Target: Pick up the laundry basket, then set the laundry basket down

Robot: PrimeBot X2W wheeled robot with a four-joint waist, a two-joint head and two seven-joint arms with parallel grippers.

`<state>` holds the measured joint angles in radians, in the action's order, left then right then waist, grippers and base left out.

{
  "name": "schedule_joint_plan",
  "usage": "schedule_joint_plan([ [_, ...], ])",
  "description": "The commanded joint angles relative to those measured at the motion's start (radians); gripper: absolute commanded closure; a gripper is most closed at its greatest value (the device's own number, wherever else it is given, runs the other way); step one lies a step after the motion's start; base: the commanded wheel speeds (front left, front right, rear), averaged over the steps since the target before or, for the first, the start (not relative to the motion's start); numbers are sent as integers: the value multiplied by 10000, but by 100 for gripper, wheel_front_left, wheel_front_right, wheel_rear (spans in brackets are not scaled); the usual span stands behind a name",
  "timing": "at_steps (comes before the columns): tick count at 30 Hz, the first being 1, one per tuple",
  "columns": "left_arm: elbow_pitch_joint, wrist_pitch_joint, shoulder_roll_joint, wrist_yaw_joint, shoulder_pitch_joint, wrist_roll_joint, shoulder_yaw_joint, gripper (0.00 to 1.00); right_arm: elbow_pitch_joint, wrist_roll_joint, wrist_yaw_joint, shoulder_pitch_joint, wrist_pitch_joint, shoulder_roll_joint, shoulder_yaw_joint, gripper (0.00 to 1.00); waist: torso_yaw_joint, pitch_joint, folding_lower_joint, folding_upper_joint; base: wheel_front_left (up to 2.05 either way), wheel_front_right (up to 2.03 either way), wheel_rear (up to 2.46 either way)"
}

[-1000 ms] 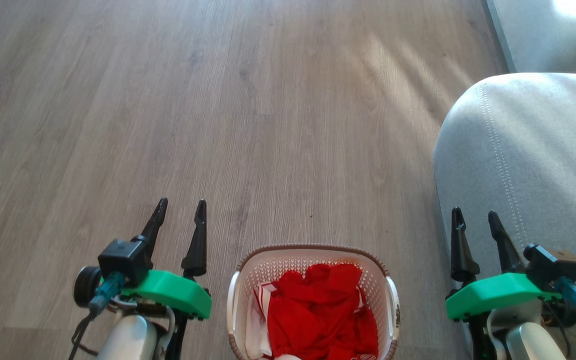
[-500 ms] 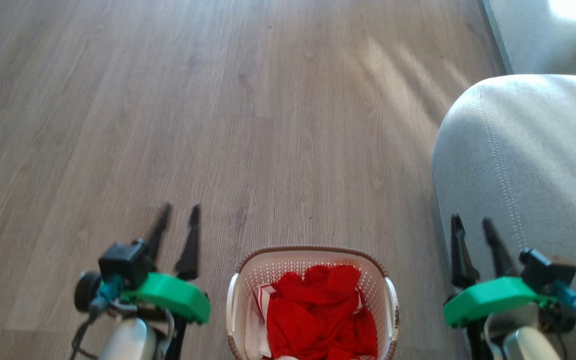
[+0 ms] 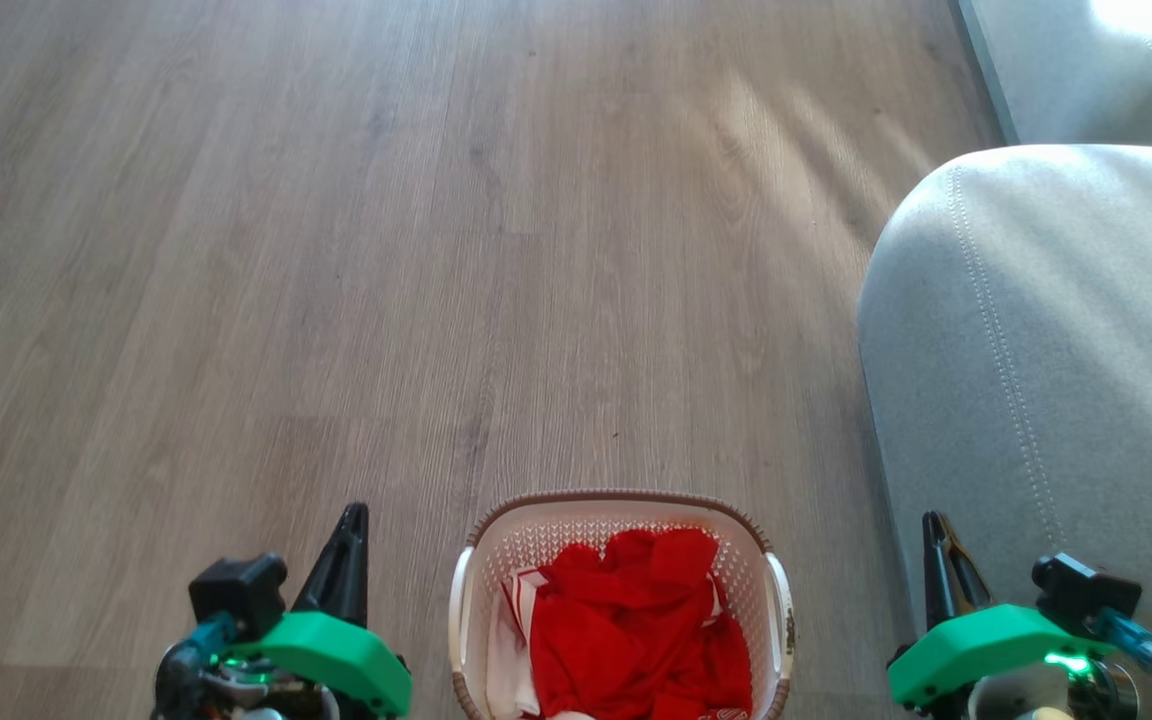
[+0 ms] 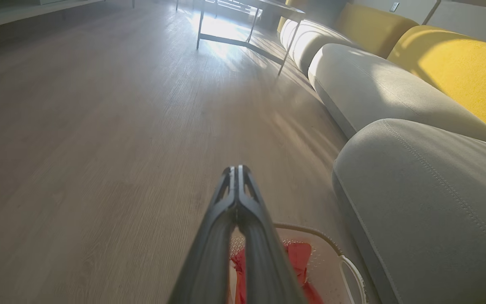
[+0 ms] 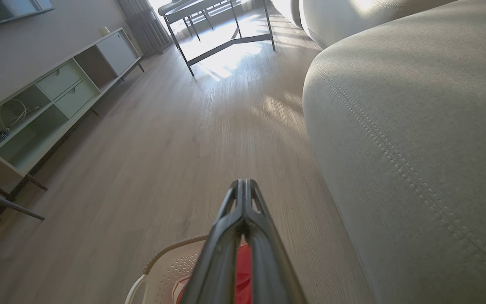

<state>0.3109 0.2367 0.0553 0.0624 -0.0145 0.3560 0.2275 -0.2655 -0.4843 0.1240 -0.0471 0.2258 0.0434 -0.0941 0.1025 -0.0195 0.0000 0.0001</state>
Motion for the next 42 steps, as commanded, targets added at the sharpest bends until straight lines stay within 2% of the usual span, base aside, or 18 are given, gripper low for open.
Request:
schedule_joint_plan([
  [1, -319, -91, 19, 53, 539, 346, -179, 100, 328, -320, 6, 401, -66, 82, 105, 100, -17, 4, 0, -1, 0, 0, 0],
  [42, -443, -1190, 113, 282, 778, 4881, -1182, 100, 291, -4394, 28, 804, -1141, 190, 662, 100, -381, 85, 0, -1, 0, 0, 0],
])
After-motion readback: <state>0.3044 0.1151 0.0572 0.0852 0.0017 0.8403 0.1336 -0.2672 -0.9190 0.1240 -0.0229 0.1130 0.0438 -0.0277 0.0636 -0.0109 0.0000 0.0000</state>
